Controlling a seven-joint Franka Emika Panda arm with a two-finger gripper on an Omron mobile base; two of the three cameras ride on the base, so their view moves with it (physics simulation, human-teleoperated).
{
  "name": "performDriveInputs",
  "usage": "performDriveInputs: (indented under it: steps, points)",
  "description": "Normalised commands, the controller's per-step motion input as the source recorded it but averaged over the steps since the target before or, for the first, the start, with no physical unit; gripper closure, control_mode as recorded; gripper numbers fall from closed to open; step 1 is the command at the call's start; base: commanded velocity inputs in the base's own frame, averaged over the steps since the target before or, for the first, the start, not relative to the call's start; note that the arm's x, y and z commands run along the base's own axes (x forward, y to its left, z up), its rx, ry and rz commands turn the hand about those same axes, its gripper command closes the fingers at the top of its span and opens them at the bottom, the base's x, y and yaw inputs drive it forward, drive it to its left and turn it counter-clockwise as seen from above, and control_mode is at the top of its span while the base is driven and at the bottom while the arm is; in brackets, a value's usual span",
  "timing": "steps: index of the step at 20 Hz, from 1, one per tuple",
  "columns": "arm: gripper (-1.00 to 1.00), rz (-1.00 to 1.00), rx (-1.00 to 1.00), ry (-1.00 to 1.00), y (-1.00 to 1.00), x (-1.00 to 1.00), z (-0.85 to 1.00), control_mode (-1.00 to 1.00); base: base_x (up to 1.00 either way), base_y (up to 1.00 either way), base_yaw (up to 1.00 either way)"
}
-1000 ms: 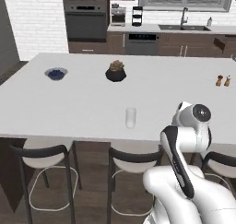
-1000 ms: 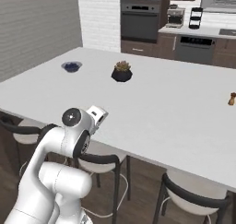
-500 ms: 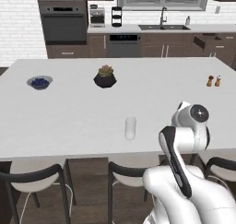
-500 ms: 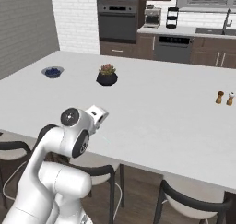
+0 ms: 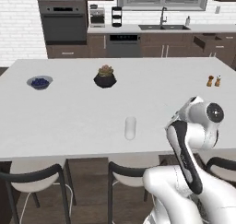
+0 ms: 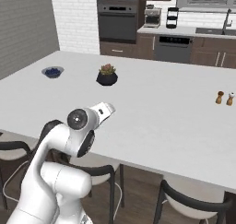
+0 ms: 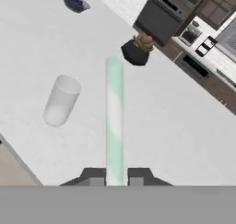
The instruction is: Take a straw from the drawer in front and place it inside the glass cup on the dining counter.
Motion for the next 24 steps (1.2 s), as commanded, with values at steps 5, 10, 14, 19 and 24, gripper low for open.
performDriveInputs:
  steps: [5,10,14,19,24]
  points:
    - [1.00,0.23,0.52,-0.10,-0.40,0.02,0.49,-1.00,0.00,0.00,0.00]
    - [1.00,0.22,0.52,-0.03,-0.06,0.20,0.46,-1.00,0.00,0.00,0.00]
    - [1.00,0.28,0.34,-0.01,0.04,0.16,0.13,-1.00,0.00,0.00,0.00]
    - [1.00,0.30,0.25,0.00,0.05,0.44,0.00,-1.00,0.00,0.00,0.00]
    - [1.00,0.25,0.18,0.00,0.02,0.32,0.00,-1.00,0.00,0.00,0.00]
